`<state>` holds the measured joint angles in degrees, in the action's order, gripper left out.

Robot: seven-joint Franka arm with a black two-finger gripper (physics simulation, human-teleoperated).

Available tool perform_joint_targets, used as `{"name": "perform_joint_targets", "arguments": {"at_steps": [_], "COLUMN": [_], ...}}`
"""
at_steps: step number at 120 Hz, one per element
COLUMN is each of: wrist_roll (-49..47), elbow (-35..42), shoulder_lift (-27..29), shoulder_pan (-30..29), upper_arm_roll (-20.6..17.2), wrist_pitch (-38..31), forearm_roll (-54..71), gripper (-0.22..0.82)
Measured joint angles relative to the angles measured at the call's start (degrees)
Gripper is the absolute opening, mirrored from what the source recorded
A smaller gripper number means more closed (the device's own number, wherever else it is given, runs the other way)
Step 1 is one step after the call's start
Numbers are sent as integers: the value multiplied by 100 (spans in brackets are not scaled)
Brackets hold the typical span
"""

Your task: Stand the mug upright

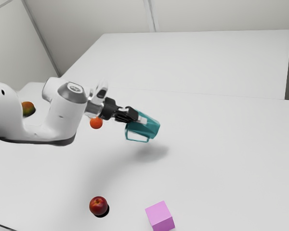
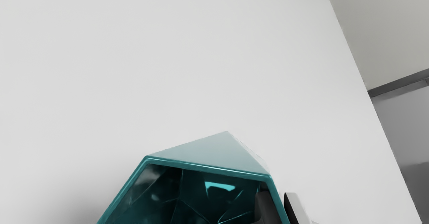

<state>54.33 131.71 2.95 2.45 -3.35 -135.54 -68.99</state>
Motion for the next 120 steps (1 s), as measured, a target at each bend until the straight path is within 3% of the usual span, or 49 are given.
{"name": "perform_joint_targets", "arguments": {"at_steps": [33,57,85,120], "wrist_roll": [-1216,-2239,-3267,-4325], "elbow": [-537,-658,-630,-288], "shoulder_lift": [330,463,465,519], "shoulder_pan": [-105,-99,-91,-25], "upper_arm_roll": [11,11,5,2], "wrist_pitch": [753,1427,1740,1766], "forearm_roll": [3679,5501,6760,7295], "gripper": [-17,-17,-17,-18]}}
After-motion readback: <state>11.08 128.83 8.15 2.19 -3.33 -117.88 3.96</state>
